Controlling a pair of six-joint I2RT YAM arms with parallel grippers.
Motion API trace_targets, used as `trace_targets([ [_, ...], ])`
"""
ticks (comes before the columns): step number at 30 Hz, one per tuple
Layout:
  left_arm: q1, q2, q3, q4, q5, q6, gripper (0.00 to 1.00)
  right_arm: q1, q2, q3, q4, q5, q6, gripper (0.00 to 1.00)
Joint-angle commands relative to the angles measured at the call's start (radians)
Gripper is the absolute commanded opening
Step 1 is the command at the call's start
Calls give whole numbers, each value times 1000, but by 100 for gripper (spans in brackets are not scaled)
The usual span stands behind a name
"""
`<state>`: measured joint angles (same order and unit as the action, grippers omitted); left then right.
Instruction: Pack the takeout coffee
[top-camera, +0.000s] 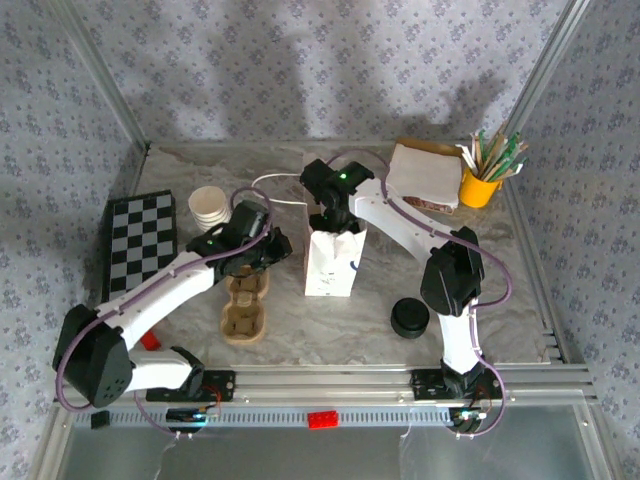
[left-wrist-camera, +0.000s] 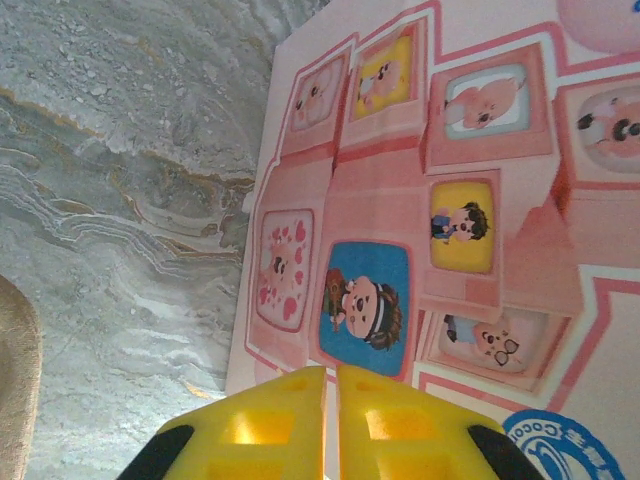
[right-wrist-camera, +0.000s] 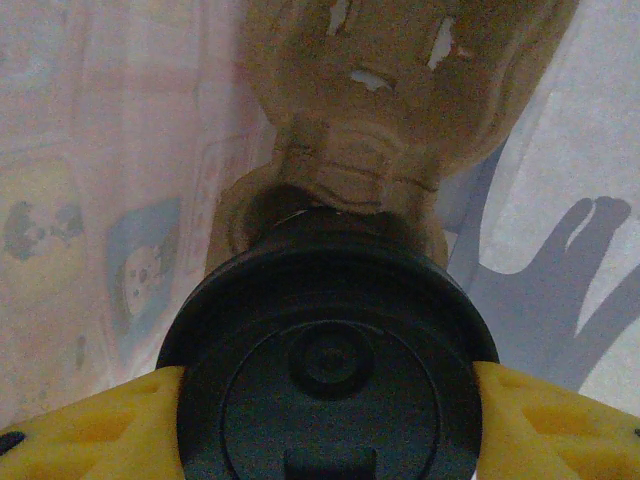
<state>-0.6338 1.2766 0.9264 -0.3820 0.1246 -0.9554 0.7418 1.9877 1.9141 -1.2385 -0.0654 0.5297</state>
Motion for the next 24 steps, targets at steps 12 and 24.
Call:
trace_targets([
  [12,-6,66,7,81,36,-16,11,8,13,30,-39,-8,26,57],
  [24,-6,50,11,59,24,-11,10,-15,28,-27,13,-20,36,57],
])
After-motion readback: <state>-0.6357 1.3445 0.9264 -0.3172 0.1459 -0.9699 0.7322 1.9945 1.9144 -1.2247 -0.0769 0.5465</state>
